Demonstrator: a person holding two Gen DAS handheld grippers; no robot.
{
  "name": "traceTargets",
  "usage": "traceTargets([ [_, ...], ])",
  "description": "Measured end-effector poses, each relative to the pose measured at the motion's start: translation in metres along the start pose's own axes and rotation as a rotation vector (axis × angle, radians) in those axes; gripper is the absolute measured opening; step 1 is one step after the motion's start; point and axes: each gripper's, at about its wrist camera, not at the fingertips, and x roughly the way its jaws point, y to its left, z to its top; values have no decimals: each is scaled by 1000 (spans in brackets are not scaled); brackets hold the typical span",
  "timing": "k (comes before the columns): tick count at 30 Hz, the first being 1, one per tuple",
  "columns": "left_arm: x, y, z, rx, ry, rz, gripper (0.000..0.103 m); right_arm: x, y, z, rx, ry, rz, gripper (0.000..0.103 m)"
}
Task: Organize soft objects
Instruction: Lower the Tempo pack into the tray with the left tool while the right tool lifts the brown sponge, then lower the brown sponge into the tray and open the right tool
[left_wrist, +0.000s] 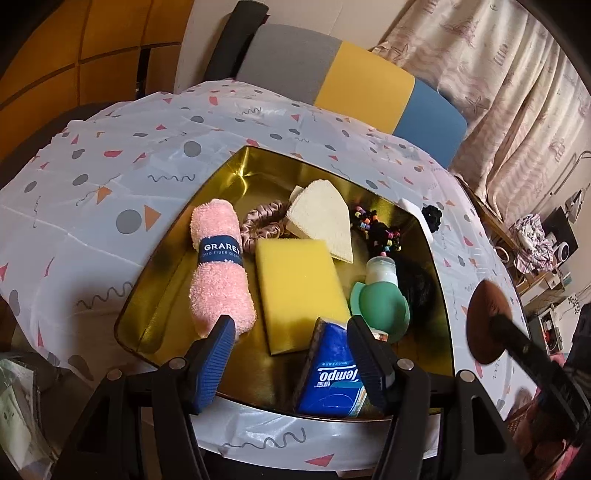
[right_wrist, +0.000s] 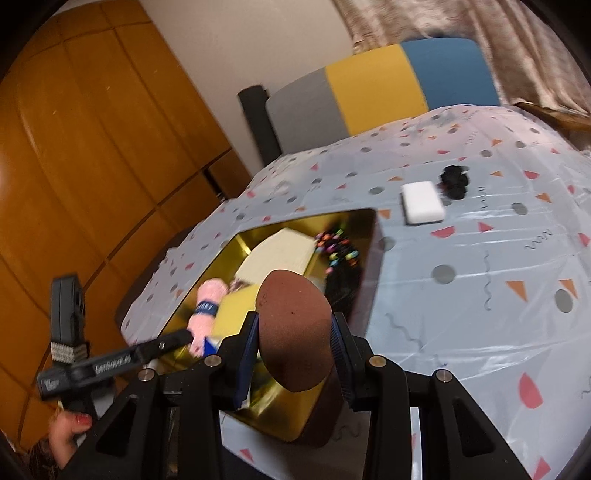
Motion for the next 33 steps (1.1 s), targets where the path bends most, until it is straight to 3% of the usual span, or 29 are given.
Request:
traceTargets([
  [21, 1, -3, -4, 11, 8, 40, 64, 24, 36, -27, -177, 105, -46, 42],
  [30, 1, -4, -5, 15, 11, 40, 64, 30, 30, -28, -163, 120, -96, 49],
  [33, 1, -5, -6, 18, 12, 42, 64, 26, 29, -26, -158, 101, -99, 56],
])
